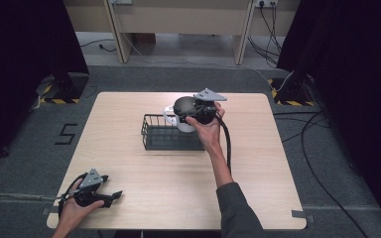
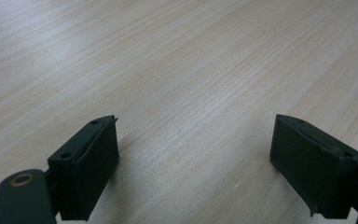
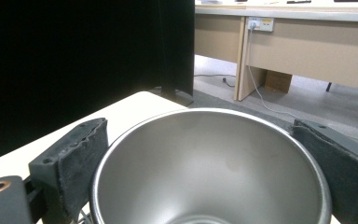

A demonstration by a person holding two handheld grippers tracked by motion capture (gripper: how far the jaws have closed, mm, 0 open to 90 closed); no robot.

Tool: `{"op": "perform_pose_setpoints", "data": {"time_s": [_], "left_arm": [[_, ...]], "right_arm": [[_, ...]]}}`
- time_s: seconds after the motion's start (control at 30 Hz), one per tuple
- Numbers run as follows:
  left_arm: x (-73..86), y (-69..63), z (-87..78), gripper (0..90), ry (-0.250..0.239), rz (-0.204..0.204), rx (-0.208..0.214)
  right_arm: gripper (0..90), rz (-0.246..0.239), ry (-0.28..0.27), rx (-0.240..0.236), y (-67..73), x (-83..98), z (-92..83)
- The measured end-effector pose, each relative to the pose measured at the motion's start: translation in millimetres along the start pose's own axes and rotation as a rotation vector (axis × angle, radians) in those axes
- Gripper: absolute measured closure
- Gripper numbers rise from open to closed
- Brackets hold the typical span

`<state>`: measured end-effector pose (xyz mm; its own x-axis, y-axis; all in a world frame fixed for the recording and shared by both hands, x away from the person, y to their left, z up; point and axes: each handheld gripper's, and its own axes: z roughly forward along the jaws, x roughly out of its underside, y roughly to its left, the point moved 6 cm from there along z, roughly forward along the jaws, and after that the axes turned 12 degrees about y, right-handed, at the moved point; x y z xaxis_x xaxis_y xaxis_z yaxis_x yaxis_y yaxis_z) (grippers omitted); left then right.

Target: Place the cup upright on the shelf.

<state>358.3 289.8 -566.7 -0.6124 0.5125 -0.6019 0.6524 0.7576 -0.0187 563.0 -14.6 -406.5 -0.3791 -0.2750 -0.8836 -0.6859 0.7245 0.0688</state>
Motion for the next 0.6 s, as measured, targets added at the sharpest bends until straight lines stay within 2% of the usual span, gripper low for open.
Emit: {"op": "perform_pose_setpoints", "data": {"time_s": [0.6], "left_arm": [[0.0,-0.1,0.0,14.6,0.0,0.001,0.001]], "right_arm": [[6.5,0.011,0.015,-0.005,-2.3,16.6,7.9]]}}
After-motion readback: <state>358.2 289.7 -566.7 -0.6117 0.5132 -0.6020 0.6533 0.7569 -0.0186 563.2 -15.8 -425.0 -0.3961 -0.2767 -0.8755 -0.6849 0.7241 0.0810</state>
